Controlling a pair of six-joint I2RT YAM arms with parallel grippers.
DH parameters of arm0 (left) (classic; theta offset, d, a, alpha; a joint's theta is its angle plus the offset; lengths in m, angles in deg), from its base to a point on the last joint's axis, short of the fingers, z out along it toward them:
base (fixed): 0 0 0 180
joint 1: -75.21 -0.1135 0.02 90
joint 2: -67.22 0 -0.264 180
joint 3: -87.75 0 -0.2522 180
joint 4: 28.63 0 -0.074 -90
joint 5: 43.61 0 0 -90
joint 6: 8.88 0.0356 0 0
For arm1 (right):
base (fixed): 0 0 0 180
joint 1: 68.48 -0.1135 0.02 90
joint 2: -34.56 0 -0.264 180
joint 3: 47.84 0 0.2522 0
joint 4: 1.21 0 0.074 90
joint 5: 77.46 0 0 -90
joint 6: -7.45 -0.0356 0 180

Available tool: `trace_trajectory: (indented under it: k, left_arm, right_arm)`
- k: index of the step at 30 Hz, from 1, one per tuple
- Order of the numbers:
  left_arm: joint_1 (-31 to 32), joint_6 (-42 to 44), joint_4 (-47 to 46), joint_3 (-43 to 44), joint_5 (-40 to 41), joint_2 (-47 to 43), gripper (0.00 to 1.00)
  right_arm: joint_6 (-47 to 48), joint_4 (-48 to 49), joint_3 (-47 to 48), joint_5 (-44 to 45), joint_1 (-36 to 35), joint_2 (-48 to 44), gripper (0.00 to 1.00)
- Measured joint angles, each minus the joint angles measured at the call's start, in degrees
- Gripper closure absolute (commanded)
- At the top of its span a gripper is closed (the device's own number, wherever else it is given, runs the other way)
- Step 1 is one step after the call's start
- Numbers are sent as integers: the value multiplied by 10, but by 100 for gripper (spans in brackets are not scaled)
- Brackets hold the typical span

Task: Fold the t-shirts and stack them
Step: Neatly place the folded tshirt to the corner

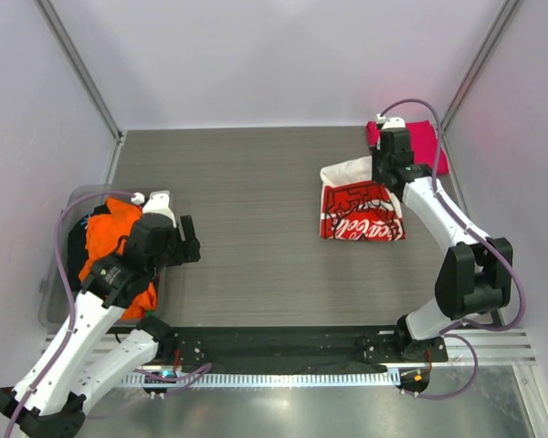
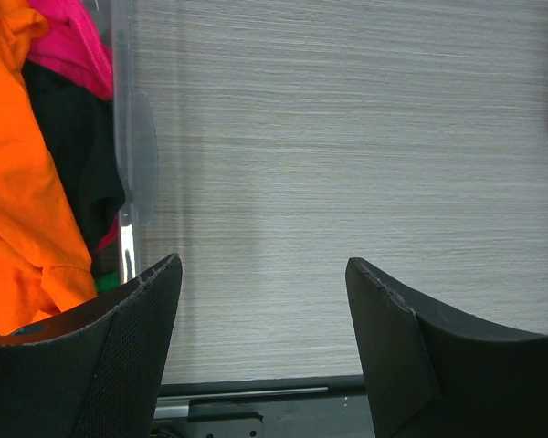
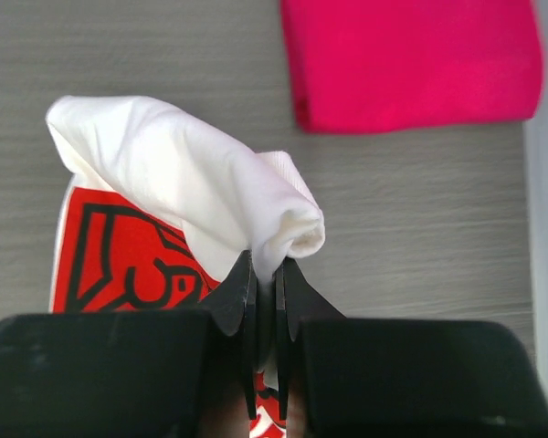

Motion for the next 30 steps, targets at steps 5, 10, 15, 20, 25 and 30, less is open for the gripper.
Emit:
trace_trajectory:
  k: [5,10,15,20,25,30]
  left_arm:
    - [0,0,0,0,0,0,26]
    - [0,0,0,0,0,1,26]
    - [0,0,0,0,1,2,26]
    - [0,-1,0,0,4,4,27]
    - [0,-2,0,0,6,7,27]
    - [0,-2,0,-4,7,13,27]
  right_arm:
    - [43,26,25,8,36,-7,99]
    - [73,38,96,1,71,19,99]
    - [90,46,168,-27,102,52,99]
    - [94,48,215,-59,125,76,99]
    - [97,45,264,-74,138,111,99]
    - [104,42,301,-84,144,136,99]
